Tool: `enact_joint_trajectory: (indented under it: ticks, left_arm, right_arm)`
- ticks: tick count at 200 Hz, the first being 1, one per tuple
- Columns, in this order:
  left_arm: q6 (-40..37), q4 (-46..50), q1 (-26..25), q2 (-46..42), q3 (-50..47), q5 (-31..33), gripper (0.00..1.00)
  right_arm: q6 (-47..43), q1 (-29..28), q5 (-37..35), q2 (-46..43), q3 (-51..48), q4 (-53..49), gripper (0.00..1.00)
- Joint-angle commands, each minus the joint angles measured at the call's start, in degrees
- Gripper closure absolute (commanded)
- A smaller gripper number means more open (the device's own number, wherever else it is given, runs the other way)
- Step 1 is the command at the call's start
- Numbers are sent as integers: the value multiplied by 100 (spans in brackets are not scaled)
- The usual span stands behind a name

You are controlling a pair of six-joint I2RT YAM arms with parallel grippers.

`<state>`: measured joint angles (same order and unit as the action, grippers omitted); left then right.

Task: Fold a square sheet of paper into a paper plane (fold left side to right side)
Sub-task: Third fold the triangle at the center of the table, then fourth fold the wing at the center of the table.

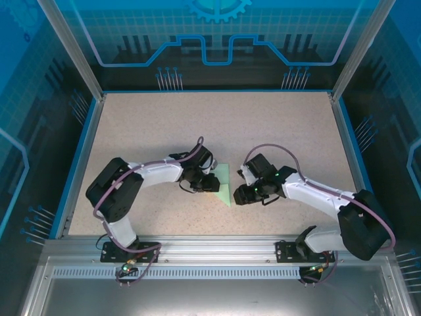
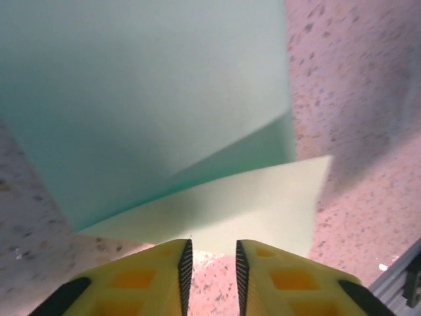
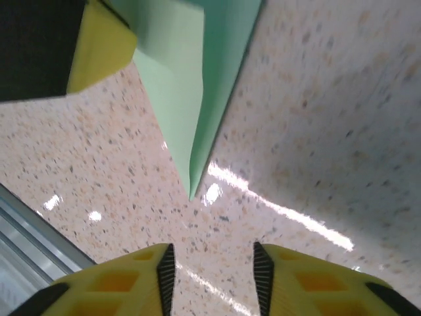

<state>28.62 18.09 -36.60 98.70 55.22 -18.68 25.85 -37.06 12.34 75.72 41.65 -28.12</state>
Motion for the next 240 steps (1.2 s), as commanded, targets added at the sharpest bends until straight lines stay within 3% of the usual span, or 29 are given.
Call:
enact_joint_trajectory:
  ticks: [1,47,103,170,240]
  left_arm:
    - [158,18,225,-573,-227,27,68]
    - [617,-120,689,-874,-797,-175,52]
    - [908,-915,737,-346,-773,-760,49]
    - [970,-1139,736,66,-657,-945,51]
    - [1125,-1327,724,-47,-610,-1170,69]
  right_arm:
    - [-397,67,-151,22,213,316,53]
    - [-588,-20,-242,151,292,847,45]
    - [-787,-483,-596,202,268,923,45]
    - [-754,-686,-722,-3,65,964,41]
    - [-882,-1337,-1660,-278,-157,1036,37]
